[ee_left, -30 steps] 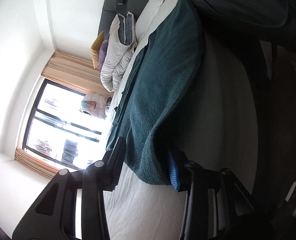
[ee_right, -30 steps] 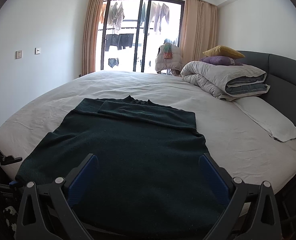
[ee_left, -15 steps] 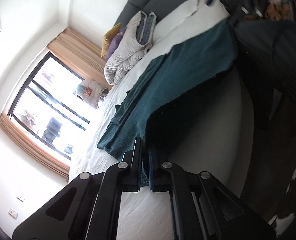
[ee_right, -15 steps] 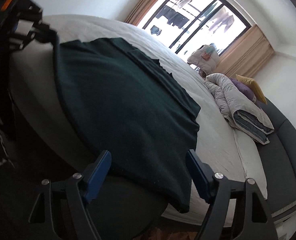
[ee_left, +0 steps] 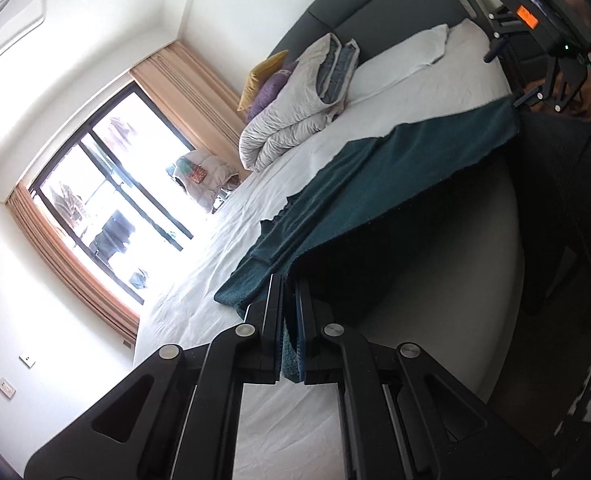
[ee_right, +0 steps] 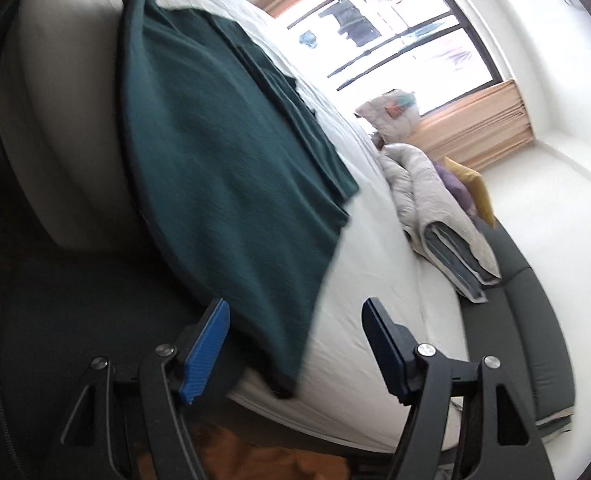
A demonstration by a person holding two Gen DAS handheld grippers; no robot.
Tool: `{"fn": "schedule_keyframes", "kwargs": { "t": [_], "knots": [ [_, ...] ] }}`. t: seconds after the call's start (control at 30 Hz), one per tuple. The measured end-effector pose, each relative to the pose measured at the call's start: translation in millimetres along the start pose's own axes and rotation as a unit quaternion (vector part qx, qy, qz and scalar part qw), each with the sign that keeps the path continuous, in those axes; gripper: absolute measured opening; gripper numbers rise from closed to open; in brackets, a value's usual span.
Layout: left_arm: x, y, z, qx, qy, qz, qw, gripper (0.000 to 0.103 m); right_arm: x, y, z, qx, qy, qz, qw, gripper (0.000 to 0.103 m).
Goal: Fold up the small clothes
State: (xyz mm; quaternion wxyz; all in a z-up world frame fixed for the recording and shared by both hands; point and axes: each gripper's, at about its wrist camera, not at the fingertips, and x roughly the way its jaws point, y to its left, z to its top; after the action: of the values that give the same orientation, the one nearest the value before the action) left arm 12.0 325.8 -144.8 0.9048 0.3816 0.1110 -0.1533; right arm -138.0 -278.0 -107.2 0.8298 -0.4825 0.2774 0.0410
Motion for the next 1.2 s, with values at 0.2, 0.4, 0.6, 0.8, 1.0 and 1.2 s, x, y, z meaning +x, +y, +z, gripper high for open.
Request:
{"fn": "schedule_keyframes", "kwargs": {
  "t": [0.2, 0.4, 0.6, 0.8, 1.0, 1.2],
  "knots": [
    [-1, 19, 18, -0.020, -0.008, 0.005, 0.9997, 0.004, 15, 6, -26, -0.097, 0.033, 0.010, 0.995, 0.070],
    [-6, 20, 24, -0.020, -0.012, 0.004, 0.9997, 0.004, 31, 14, -39, -0.107, 0.045, 0.013, 0.993, 0.067],
    [-9, 15, 17, -0.023, -0.009, 0.006, 0.9997, 0.004, 38, 27, -43, -0.159, 0.018, -0.012, 0.987, 0.055],
    [-5, 6, 12, -0.022, -0.005, 0.001, 0.9997, 0.004, 36, 39, -42, -0.206, -0.025, -0.032, 0.978, 0.032],
    [-6, 7, 7, -0.026, 0.001, 0.003, 0.9997, 0.004, 36, 37, -35, -0.202, -0.015, -0.009, 0.979, 0.003],
    [-8, 11, 6, -0.034, 0.005, 0.007, 0.9994, 0.004, 27, 12, -13, -0.129, -0.010, 0.011, 0.992, 0.003]
  ]
}}
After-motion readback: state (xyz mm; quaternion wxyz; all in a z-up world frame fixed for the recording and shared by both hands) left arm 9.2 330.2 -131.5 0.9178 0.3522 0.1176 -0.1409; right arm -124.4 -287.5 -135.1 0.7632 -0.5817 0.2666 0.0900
